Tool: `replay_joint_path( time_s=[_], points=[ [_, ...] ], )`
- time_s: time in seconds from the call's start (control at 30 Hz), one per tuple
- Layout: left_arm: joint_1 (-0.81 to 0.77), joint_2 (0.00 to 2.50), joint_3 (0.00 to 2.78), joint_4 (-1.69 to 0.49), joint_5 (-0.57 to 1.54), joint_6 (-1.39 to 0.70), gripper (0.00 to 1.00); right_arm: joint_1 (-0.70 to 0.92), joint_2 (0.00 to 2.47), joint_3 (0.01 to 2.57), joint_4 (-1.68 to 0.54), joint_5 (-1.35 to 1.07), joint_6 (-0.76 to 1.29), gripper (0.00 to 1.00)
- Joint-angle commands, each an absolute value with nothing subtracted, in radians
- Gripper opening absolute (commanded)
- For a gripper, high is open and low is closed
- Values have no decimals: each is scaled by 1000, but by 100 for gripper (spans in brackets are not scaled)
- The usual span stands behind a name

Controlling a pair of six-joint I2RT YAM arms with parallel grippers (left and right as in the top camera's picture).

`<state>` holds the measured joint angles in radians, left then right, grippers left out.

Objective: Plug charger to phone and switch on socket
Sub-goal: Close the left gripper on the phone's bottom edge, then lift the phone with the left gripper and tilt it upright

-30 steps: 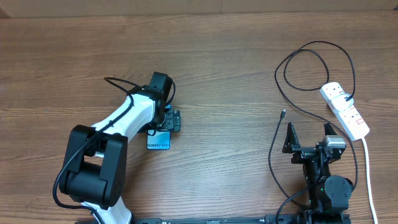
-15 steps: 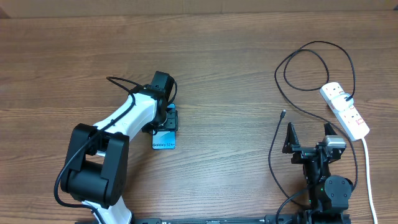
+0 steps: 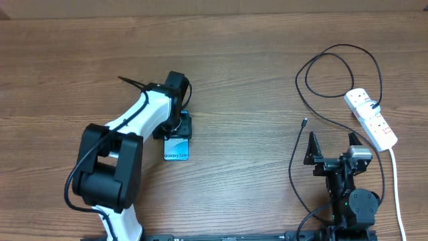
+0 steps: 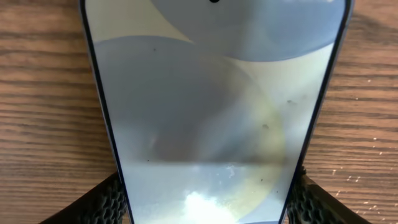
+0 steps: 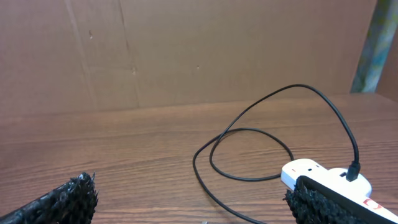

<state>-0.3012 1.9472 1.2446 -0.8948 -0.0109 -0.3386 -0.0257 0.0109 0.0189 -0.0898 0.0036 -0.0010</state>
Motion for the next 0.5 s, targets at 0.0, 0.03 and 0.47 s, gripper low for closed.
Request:
replay_joint_path(
  time_s=[0.0, 0.03, 0.47],
  points=[
    [-300, 1969, 1334, -947, 46, -345, 52, -28, 3, 8, -84, -1, -9, 100],
    [-300, 1969, 1352, -962, 58, -345, 52, -28, 3, 8, -84, -1, -8, 100],
    [-300, 1969, 1524, -1152, 280, -347, 50, -28, 3, 8, -84, -1, -8, 100]
  ],
)
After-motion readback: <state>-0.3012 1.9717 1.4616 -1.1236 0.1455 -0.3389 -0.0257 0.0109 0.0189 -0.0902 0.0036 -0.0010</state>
